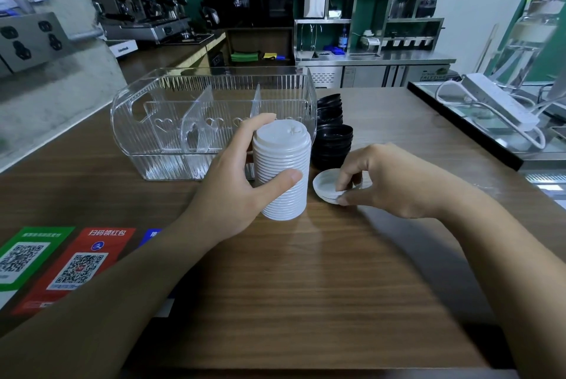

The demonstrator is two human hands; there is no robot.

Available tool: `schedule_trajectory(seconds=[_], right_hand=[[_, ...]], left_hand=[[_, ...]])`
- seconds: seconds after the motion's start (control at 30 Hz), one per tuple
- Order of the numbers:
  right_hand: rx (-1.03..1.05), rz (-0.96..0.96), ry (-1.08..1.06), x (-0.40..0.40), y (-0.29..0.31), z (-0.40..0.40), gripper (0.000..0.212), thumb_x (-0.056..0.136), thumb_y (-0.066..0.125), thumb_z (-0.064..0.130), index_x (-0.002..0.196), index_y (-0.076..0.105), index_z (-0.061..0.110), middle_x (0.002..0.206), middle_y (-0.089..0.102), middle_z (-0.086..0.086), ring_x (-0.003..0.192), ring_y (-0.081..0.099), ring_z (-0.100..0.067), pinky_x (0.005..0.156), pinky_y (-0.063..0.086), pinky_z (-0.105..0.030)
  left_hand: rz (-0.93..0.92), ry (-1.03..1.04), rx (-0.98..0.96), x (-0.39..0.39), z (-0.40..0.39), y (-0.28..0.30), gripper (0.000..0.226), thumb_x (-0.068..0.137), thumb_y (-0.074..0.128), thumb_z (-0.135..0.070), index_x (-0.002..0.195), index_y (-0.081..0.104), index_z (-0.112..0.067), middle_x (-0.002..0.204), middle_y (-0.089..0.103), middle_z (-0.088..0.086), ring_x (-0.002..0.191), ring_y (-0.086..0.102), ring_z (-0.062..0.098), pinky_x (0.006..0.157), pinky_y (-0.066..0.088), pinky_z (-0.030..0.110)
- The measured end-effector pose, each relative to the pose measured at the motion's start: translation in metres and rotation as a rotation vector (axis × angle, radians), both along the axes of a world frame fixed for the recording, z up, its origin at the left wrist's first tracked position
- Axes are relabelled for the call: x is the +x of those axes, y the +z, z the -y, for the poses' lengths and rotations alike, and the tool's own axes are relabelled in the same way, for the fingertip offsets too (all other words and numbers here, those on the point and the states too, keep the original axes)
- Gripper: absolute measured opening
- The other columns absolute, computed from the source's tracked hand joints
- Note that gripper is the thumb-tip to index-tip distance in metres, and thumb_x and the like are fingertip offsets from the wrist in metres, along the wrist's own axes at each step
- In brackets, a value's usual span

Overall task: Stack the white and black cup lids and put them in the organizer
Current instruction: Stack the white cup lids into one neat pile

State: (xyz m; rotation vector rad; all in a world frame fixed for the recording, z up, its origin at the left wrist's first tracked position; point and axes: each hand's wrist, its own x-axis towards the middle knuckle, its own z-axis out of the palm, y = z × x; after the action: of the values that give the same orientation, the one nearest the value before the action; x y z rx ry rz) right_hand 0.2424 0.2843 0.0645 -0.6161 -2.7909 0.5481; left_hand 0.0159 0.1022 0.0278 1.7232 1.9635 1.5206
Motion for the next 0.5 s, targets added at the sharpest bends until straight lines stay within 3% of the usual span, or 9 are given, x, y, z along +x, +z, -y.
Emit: schedule_trajectory(seconds=[0.1,0.23,0.4,0.5], right_hand=[[0.021,-0.035,0.004,0.0,-0.001,-0.001,0.011,0.09,0.091,0.031,0.086,0.081,0.032,0.096,0.073,0.019,0.092,0.068,-0.003,0.083,0.052,-0.027],[0.031,-0.108,-0.003,0.003,0.006,0.001,0.013,0.097,0.084,0.029,0.086,0.075,0.029,0.093,0.074,0.014,0.085,0.065,-0.002,0.073,0.043,-0.015],[-0.071,-0.271,-0.007,0.004,0.014,-0.001,0.014,0.105,0.074,0.031,0.092,0.073,0.026,0.089,0.078,0.008,0.086,0.074,-0.015,0.079,0.057,-0.039],[-0.177,-0.401,-0.016,0.005,0.016,-0.003,0.009,0.11,0.068,0.026,0.104,0.075,0.022,0.088,0.078,0.002,0.079,0.073,-0.015,0.074,0.056,-0.035]], left_hand=[[-0.001,-0.003,0.0,0.001,0.0,0.0,0.082,0.096,0.091,-0.041,0.166,0.046,-0.035,0.152,0.066,-0.02,0.144,0.062,0.007,0.123,0.05,0.045],[-0.004,0.004,0.0,0.001,0.0,0.001,0.083,0.096,0.09,-0.043,0.166,0.046,-0.035,0.152,0.066,-0.02,0.143,0.063,0.006,0.12,0.052,0.041],[-0.029,0.031,0.0,-0.001,0.0,0.001,0.083,0.096,0.09,-0.045,0.166,0.046,-0.037,0.155,0.064,-0.019,0.145,0.061,0.008,0.12,0.052,0.045],[-0.063,0.044,0.008,0.0,0.001,0.002,0.087,0.097,0.089,-0.046,0.17,0.042,-0.039,0.162,0.057,-0.018,0.151,0.055,0.008,0.122,0.051,0.044]])
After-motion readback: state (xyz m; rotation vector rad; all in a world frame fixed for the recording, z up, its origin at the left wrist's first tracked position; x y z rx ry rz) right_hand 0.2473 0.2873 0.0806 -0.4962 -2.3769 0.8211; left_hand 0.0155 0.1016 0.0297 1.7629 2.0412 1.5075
